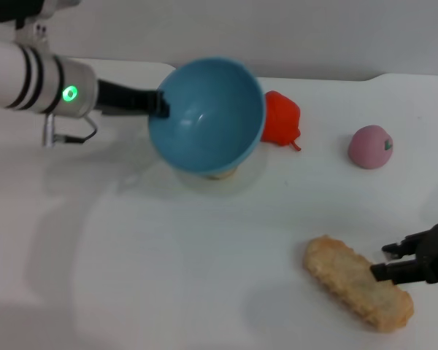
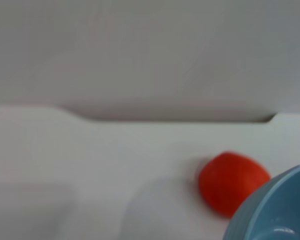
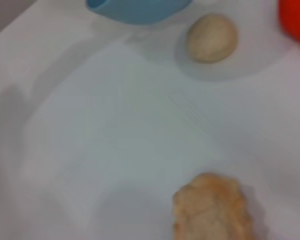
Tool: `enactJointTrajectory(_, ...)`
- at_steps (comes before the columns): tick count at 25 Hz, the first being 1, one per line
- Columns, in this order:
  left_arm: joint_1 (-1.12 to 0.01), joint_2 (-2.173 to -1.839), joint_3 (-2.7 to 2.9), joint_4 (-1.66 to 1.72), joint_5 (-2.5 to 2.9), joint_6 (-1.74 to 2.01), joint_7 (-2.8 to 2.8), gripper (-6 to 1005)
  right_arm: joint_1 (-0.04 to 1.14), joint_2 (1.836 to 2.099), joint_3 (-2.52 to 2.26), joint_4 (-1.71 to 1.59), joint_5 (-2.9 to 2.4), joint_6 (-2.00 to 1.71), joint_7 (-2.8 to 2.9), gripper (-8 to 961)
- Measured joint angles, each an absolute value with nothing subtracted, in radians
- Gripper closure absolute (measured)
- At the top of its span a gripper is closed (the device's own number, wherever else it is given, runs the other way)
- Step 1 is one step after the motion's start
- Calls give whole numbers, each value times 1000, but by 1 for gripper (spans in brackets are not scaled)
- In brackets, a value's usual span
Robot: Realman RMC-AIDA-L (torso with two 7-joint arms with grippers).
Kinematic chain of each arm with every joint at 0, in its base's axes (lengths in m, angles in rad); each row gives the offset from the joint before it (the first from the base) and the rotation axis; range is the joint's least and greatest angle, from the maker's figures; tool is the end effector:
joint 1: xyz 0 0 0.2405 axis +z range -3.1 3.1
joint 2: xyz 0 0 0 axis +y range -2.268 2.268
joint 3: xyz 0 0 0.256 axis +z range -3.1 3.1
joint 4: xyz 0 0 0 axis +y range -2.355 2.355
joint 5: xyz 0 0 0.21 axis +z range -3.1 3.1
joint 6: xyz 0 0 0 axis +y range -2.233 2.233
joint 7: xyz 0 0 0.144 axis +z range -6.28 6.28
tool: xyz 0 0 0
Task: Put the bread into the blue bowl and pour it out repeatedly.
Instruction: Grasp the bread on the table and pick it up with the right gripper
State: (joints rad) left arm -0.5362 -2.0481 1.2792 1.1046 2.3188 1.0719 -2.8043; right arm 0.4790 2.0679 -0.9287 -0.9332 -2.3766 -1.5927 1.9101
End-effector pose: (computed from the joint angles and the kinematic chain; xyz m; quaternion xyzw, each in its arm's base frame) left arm -0.2221 0.3975 0.0049 -0.7958 -0.5405 -0.0700 0.2639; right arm 0.2874 0.3108 0.0047 -0.9332 0.3544 -0.0141 0.0585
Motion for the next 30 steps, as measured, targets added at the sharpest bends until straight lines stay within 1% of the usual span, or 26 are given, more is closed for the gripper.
enactJointTrajectory(12, -464, -2055, 1259, 1153, 2402, 1237, -2824, 974, 518, 2072, -1113, -933, -2444, -1500, 2000, 417)
enactJointTrajectory(19, -460, -2057, 1264, 1171, 2404, 1236, -2838, 974, 533, 2075, -1198, -902, -2447, -1450, 2006, 417)
enactJointTrajectory(27, -466, -2059, 1277, 1168, 2394, 1221, -2837, 975, 579, 2077, -1238, -795, -2421, -1391, 2000, 417)
enactJointTrajectory(30, -467, -2060, 1287, 1171, 2385, 1219, -2836, 975, 570, 2077, -1248, -818, -2417, -1389, 1984, 460)
